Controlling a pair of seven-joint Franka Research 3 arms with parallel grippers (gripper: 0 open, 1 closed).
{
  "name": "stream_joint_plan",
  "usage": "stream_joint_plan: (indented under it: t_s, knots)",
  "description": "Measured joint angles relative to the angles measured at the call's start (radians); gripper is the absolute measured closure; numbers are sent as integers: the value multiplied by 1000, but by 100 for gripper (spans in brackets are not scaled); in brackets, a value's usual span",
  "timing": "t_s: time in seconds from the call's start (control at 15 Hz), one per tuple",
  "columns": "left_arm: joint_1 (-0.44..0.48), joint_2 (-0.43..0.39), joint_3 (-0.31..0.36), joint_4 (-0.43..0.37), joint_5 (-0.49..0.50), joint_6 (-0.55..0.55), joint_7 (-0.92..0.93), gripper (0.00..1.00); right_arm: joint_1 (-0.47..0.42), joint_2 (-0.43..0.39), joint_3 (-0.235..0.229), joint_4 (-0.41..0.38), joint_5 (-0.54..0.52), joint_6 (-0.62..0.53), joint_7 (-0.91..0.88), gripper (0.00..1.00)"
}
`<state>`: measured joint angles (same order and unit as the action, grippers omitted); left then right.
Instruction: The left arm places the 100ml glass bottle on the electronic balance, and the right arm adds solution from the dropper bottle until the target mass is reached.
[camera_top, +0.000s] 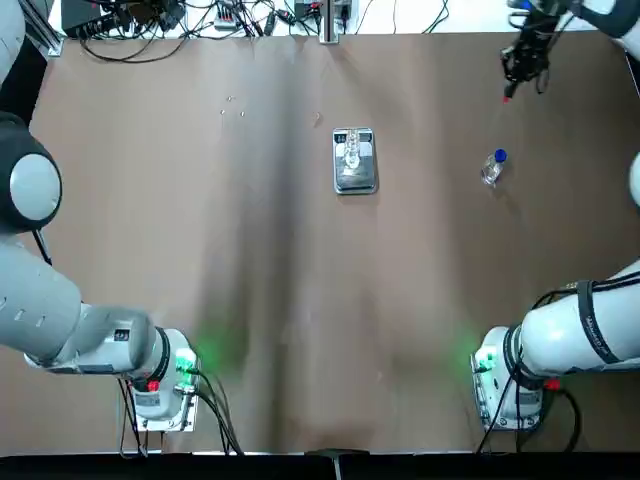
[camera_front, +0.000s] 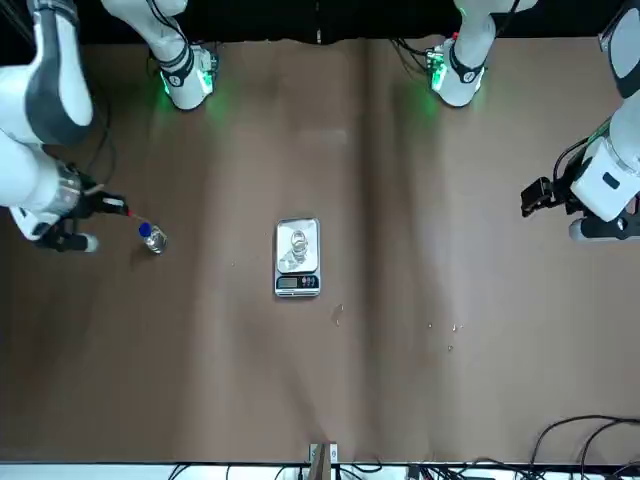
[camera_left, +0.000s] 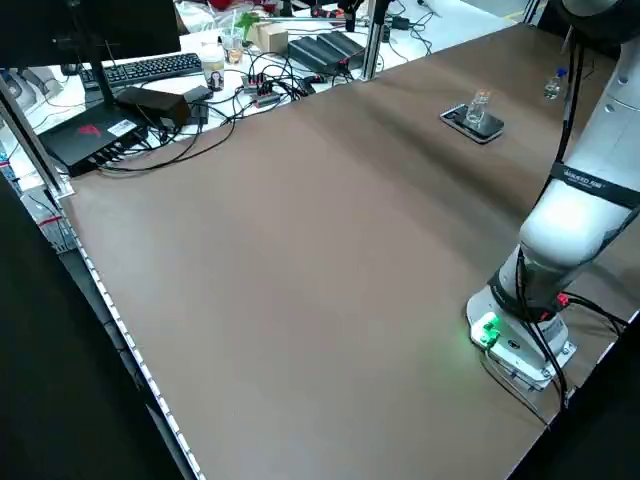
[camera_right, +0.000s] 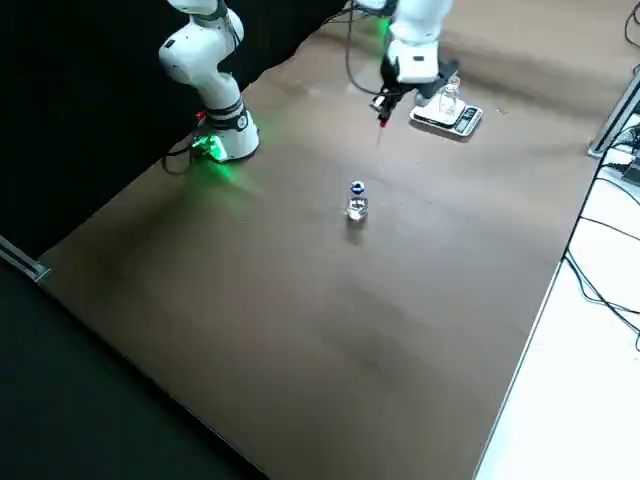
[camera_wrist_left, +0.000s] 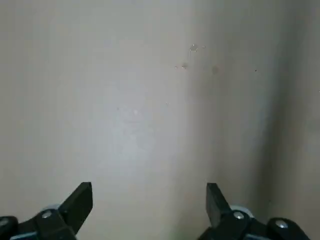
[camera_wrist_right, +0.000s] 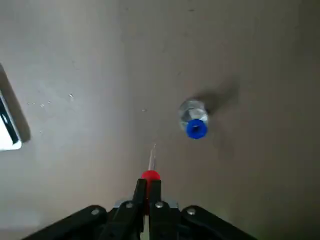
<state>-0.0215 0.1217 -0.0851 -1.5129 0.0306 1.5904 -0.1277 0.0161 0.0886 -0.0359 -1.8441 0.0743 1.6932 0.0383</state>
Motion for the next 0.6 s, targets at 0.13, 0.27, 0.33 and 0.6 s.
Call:
stream_joint_plan:
  t_s: [0.13, 0.27, 0.33, 0.6]
  knots:
    - [0, 0, 0, 0, 0, 0, 0, 0, -37, -42, -1, -66, -1, 48, -58, 94]
    - [0, 0, 0, 0, 0, 0, 0, 0, -47, -67, 0, -120, -5, 88, -96, 94]
    - [0, 0, 0, 0, 0, 0, 0, 0, -52, -78, 0, -159, -23, 121, -110, 94]
    - [0, 0, 0, 0, 0, 0, 0, 0, -53, -81, 1, -247, -52, 231, -114, 94]
